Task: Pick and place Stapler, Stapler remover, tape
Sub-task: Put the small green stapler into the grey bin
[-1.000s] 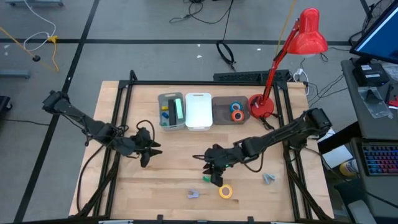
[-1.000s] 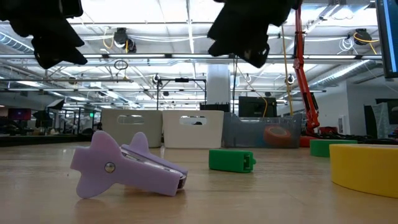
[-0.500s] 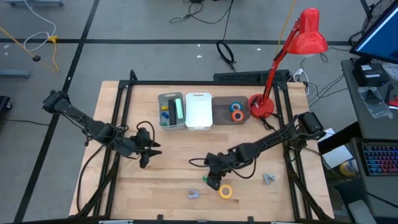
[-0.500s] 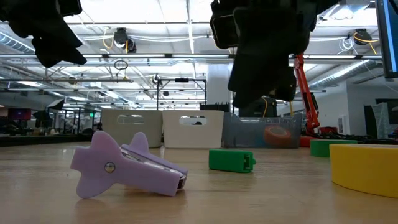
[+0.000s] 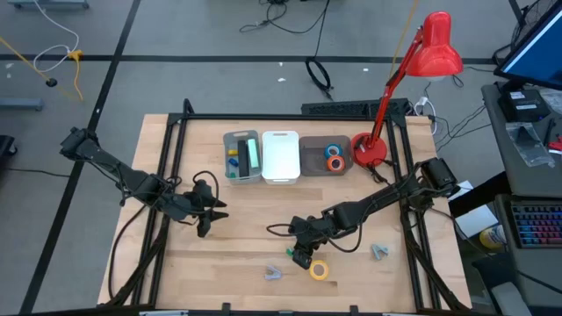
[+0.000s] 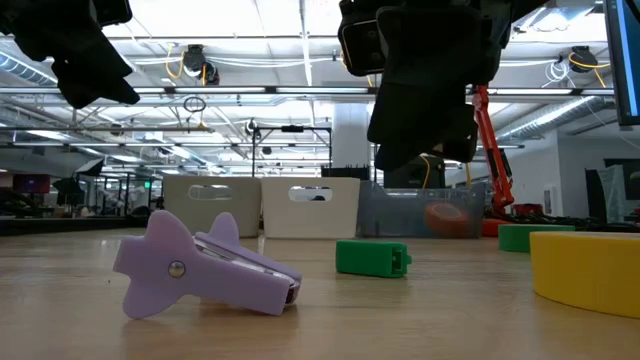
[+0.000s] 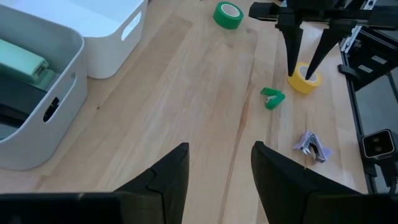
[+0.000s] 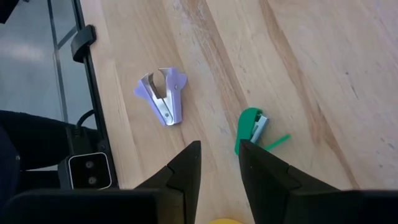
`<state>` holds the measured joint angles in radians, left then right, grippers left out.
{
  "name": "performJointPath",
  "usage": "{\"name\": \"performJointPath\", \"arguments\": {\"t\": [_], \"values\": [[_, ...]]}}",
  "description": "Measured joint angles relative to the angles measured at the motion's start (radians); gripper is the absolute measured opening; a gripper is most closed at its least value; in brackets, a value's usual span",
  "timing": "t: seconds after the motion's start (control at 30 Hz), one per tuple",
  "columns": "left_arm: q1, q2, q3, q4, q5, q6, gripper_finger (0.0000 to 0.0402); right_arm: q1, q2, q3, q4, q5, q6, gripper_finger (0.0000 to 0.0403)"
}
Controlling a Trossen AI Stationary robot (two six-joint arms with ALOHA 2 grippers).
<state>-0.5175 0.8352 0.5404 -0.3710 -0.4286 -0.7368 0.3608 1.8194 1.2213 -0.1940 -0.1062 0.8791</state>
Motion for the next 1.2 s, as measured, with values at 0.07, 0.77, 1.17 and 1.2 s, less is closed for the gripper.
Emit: {"name": "performJointPath", "arguments": {"t": [0.07, 0.77, 1.17, 1.2], "values": [[0.000, 0.000, 0.000, 0.000, 0.000, 0.001, 0.0172, -0.001, 0.000, 0.000, 0.000, 0.000, 0.006, 0.0100], [0.000, 0.000, 0.000, 0.000, 0.000, 0.026, 0.0172, -0.007, 0.011, -0.001, -0.002, -0.004, 0.080, 0.0243], [0.000, 0.000, 0.001, -0.008, 0.000, 0.036, 0.0172, -0.027, 0.095, 0.001, 0.083, -0.149, 0.152, 0.0231], [0.000, 0.000, 0.001, -0.009, 0.000, 0.036, 0.0172, -0.028, 0.099, -0.002, 0.078, -0.161, 0.156, 0.0231]]}}
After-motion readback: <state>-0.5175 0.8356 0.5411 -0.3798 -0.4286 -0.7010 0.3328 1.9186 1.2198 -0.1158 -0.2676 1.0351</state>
